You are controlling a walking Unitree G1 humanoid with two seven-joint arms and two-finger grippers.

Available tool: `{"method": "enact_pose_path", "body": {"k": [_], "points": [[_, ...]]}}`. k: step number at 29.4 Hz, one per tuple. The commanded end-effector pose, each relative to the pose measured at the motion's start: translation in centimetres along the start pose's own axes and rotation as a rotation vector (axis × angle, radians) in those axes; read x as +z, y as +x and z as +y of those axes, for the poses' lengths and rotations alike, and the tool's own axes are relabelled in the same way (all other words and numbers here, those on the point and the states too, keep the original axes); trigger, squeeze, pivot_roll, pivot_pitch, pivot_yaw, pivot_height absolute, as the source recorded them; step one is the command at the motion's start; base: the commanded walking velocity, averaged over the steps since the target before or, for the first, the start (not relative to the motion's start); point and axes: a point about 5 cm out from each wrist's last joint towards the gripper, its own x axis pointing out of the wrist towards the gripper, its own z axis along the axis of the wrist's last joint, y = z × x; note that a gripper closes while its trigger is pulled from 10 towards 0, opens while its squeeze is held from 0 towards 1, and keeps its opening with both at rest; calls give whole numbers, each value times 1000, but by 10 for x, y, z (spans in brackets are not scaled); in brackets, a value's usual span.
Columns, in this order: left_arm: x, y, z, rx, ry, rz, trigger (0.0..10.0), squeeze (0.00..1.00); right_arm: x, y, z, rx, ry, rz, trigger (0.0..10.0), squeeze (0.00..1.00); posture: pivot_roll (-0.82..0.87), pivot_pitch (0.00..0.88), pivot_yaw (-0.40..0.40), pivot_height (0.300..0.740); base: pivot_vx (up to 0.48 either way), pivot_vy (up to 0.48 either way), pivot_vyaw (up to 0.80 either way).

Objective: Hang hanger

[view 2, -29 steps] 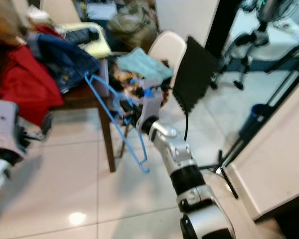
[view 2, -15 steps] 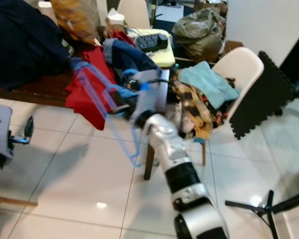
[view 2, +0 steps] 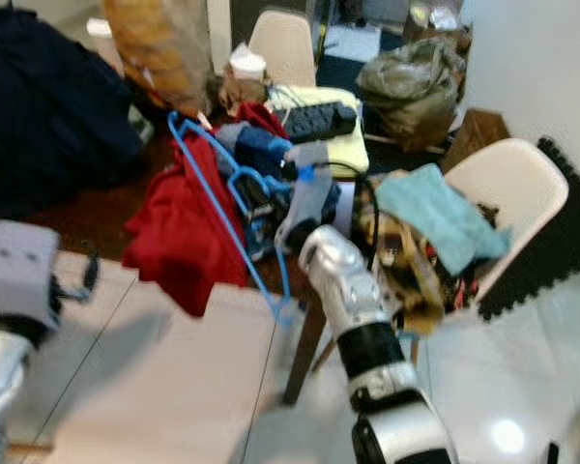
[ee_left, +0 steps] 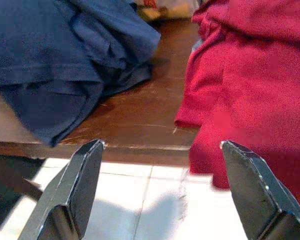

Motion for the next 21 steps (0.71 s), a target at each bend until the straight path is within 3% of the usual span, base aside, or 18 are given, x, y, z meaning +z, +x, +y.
{"method": "enact_pose_path", "body": {"k": [1, 2, 3, 5, 6, 7, 8, 10, 15, 17, 20, 21], "points": [[-6, -15, -24, -59, -29, 7, 10000, 0, -12, -23, -22, -90, -19, 27, 10000, 0, 82, 81, -99, 740, 0, 0, 0], [-9, -23, -35, -80, -34, 15, 10000, 0, -15, -34, -30, -134, -35, 32, 10000, 0, 82, 81, -99, 740, 0, 0, 0], [-9, -23, -35, -80, -34, 15, 10000, 0, -15, -34, -30, -134, -35, 32, 10000, 0, 82, 81, -99, 740, 0, 0, 0], [-13, -36, -48, -66, 103, -12, 10000, 0, -21, -60, -66, -362, -103, 61, 10000, 0, 73, 71, -91, 740, 0, 0, 0], [-13, -36, -48, -66, 103, -12, 10000, 0, -21, -60, -66, -362, -103, 61, 10000, 0, 73, 71, -91, 740, 0, 0, 0], [-16, -41, -54, -68, 159, -26, 10000, 0, -23, -71, -81, -456, -108, 72, 10000, 0, 75, 69, -89, 740, 0, 0, 0], [-16, -41, -54, -68, 159, -26, 10000, 0, -23, -71, -81, -456, -108, 72, 10000, 0, 75, 69, -89, 740, 0, 0, 0], [-21, -45, -63, -84, 203, -34, 10000, 0, -29, -90, -95, -532, -129, 97, 10000, 0, 61, 62, -85, 740, 0, 0, 0], [-28, -36, -45, -3, 167, 4, 10000, 0, -39, -106, -100, -573, -118, 117, 10000, 0, 48, 59, -79, 740, 0, 0, 0], [-30, -28, -26, 49, 186, 4, 10000, 0, -31, -114, -109, -614, -13, 37, 10000, 0, 39, 63, -61, 740, 0, 0, 0], [-30, -26, -19, 65, 196, 0, 10000, 0, -26, -117, -112, -622, 23, 3, 10000, 0, 39, 63, -61, 740, 0, 0, 0], [-32, -23, -6, 105, 204, 9, 10000, 0, -13, -122, -121, -661, 28, -47, 10000, 0, 26, 66, -48, 740, 0, 0, 0]]}}
